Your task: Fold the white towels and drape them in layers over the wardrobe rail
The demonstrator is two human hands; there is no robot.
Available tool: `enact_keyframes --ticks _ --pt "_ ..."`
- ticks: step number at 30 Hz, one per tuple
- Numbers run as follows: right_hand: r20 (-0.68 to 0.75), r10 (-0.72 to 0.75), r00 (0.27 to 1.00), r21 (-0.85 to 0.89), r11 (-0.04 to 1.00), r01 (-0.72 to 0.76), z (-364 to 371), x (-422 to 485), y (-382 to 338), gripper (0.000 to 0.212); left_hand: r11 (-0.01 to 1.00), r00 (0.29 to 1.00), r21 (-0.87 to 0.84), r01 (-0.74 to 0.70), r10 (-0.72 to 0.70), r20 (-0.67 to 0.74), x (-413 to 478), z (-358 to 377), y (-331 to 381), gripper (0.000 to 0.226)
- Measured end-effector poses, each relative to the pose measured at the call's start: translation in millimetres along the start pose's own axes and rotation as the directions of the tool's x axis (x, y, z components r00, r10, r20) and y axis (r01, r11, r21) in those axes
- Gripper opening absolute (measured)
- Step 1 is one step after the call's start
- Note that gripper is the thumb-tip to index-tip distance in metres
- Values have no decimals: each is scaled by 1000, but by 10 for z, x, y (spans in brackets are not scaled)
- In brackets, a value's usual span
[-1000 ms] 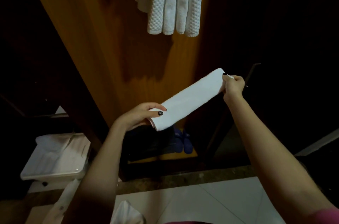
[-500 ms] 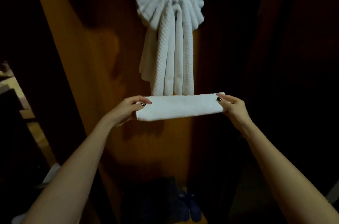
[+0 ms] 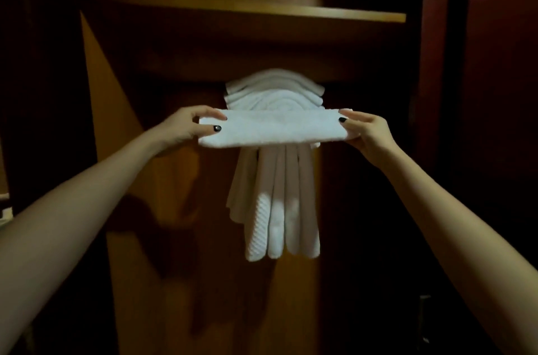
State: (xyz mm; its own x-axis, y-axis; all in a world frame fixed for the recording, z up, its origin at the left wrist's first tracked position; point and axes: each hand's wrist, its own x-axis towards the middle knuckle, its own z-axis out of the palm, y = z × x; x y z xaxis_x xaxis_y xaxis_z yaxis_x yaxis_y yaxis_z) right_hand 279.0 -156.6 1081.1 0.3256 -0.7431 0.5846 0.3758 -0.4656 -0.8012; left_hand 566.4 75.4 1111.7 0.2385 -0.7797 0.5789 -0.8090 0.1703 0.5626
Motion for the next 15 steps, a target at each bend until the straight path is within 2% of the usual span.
enact_keyframes --ticks 3,7,11,15 --pt "9 -67 998 103 993 66 81 394 -251 32 997 996 -50 -52 48 -75 303 -156 176 24" --pt "-1 -142 990 180 974 140 122 897 -438 27 990 990 -130 -59 41 -137 683 -258 254 27" --pt "65 -126 990 141 983 116 148 1306 -334 31 957 984 -285 -50 -2 -180 1049 -162 238 27" --pt "47 -70 996 132 989 63 68 1617 -138 29 911 971 -408 -54 -48 -234 1332 99 85 29"
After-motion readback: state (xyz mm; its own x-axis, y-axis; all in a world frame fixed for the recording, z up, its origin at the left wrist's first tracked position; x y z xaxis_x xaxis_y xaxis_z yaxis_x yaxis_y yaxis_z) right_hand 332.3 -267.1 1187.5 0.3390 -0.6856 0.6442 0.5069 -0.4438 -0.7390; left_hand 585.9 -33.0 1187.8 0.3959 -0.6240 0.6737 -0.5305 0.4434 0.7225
